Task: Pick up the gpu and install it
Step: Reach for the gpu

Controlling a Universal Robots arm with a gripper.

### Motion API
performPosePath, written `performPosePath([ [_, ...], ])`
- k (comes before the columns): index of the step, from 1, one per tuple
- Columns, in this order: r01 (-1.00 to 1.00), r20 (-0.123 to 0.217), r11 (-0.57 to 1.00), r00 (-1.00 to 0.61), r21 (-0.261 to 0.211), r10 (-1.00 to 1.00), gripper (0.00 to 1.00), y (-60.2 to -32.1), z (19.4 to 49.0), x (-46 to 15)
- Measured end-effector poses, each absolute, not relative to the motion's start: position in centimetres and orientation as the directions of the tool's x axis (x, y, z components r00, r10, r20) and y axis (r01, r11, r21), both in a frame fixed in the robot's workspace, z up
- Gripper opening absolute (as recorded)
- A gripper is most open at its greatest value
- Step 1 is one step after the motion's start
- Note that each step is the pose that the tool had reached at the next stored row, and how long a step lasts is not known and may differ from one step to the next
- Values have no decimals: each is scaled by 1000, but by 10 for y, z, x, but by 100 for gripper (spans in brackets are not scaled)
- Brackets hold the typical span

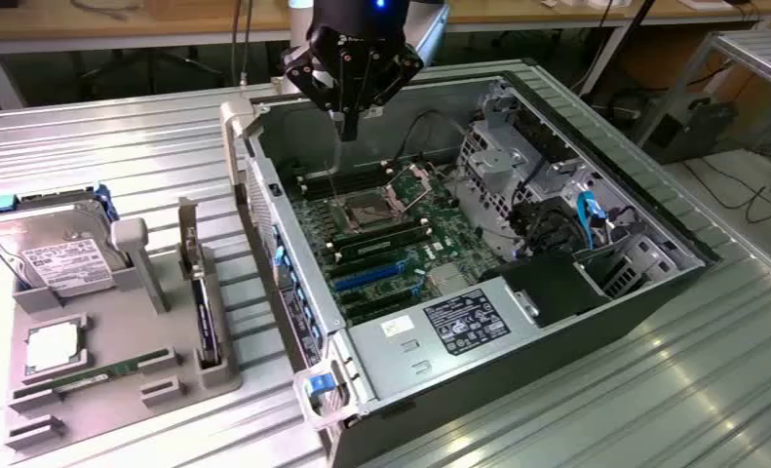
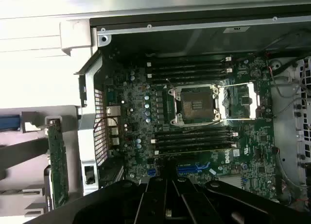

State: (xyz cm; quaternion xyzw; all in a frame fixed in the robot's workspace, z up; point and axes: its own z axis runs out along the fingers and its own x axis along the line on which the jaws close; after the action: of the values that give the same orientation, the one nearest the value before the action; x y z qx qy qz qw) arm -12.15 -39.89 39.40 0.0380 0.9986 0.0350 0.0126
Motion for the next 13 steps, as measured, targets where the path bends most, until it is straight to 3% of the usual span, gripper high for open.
performPosePath([
  [13,75,-22,994,-997,77,77,11,-399,394,-121],
])
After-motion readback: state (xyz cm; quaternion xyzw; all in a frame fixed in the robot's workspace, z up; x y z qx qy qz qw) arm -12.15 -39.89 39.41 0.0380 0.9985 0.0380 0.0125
